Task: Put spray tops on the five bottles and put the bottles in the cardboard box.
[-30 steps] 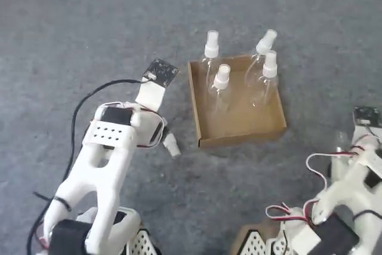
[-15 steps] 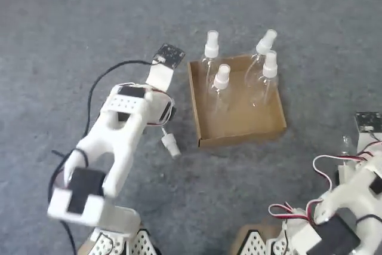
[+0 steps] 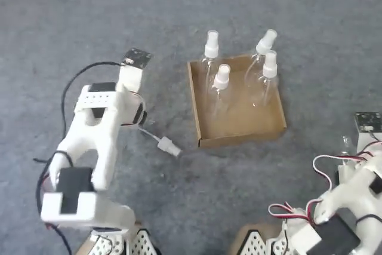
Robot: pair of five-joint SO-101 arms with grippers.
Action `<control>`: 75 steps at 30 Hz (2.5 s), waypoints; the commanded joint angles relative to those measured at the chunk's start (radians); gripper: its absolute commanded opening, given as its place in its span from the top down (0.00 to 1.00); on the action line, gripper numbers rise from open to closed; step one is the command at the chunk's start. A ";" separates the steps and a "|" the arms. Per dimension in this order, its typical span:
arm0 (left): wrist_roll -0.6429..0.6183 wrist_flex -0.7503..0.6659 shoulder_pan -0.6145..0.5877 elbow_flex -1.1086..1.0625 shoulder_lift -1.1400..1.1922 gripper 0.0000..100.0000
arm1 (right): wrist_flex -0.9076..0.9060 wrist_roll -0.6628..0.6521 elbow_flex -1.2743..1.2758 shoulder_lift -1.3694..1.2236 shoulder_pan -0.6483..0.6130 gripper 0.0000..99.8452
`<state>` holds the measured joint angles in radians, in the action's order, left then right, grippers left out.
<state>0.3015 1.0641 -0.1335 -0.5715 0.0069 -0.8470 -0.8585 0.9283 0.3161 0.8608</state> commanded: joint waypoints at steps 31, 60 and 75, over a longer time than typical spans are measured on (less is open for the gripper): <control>0.624 -0.144 0.334 -0.300 -0.226 0.79 | 0.013 -0.014 -0.041 -0.002 0.007 0.98; 0.226 -0.184 0.003 -0.343 -0.265 0.89 | 0.012 -0.014 -0.041 -0.004 0.007 0.98; -0.115 -0.170 0.104 -0.232 -0.267 0.79 | 0.015 -0.015 -0.041 -0.004 0.007 0.98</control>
<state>0.2002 0.8892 -0.0338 -0.8907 -0.2125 -0.8470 -0.8615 0.9283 0.3161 0.8608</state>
